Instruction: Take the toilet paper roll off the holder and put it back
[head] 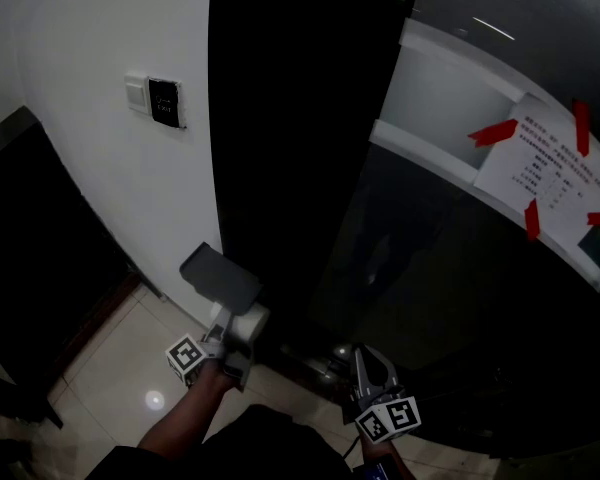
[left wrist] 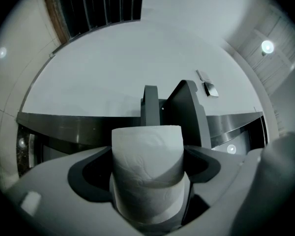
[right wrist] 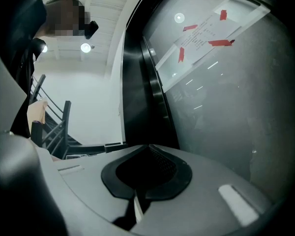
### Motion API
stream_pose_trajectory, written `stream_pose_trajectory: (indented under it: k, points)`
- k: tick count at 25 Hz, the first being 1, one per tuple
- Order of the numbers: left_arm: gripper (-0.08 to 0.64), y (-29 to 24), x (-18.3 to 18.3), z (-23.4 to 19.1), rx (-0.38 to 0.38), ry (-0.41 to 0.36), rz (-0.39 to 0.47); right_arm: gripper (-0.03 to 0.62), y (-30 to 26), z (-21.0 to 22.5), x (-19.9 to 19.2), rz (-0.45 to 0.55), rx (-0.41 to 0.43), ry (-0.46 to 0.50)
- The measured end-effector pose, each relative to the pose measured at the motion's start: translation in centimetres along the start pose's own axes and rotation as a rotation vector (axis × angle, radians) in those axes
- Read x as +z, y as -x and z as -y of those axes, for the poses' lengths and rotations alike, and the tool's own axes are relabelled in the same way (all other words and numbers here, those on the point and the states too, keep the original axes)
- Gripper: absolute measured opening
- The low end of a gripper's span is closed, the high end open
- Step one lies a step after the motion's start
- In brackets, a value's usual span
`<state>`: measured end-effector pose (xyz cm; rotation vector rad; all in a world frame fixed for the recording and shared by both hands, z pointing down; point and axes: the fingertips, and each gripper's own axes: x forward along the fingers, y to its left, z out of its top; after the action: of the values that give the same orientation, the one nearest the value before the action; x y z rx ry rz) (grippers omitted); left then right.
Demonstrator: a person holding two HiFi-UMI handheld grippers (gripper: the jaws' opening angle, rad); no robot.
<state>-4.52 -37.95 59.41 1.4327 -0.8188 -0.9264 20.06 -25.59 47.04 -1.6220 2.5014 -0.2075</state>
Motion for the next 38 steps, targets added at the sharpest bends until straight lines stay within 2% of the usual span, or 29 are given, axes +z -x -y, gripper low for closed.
stream_pose_trajectory:
  k: [3,6,15,18,23,27,32,34,36,37,38]
  points:
    - [0.434,-0.1,-1.9,1.3,-0.026,0.076,-0.014,0.013,0.4,0.2,0.0,0.001,0.002,-0.002]
    - [0.434,0.0,-3.3,1.7,-0.04,0.111,-0.04,0.014,0.7,0.3,0.1,0.001,0.002,-0.003]
    - [0.433,0.9,-7.3,2.6,-0.063,0.148,-0.169,0.014,1.3,0.1,0.1,-0.004,0.017,-0.009]
    - [0.433,1.6,-8.6,3.0,-0.064,0.144,-0.238,0.014,1.3,-0.3,-0.1,-0.01,0.028,-0.011]
    - [0.433,3.4,-9.3,3.8,-0.071,0.133,-0.297,0.013,0.9,-1.2,-0.8,-0.02,0.058,-0.026]
    - [0.433,5.2,-8.7,4.2,-0.068,0.071,-0.32,0.014,0.1,-2.6,-1.3,-0.038,0.096,-0.031]
    - [0.433,7.5,-6.2,5.1,-0.078,0.032,-0.272,0.013,-1.5,-4.8,-2.0,-0.05,0.161,-0.027]
    - [0.433,8.5,-5.2,5.4,-0.067,-0.009,-0.253,0.014,-2.0,-5.7,-2.0,-0.05,0.188,-0.024]
    - [0.433,9.4,-4.0,5.6,-0.035,-0.101,-0.228,0.014,-2.4,-6.6,-2.1,-0.054,0.215,-0.009]
    - [0.433,9.8,-3.3,5.7,-0.01,-0.175,-0.215,0.014,-2.6,-7.0,-2.1,-0.057,0.227,-0.002]
    - [0.433,10.2,-2.4,5.9,0.02,-0.282,-0.206,0.014,-2.8,-7.3,-2.2,-0.061,0.236,0.001]
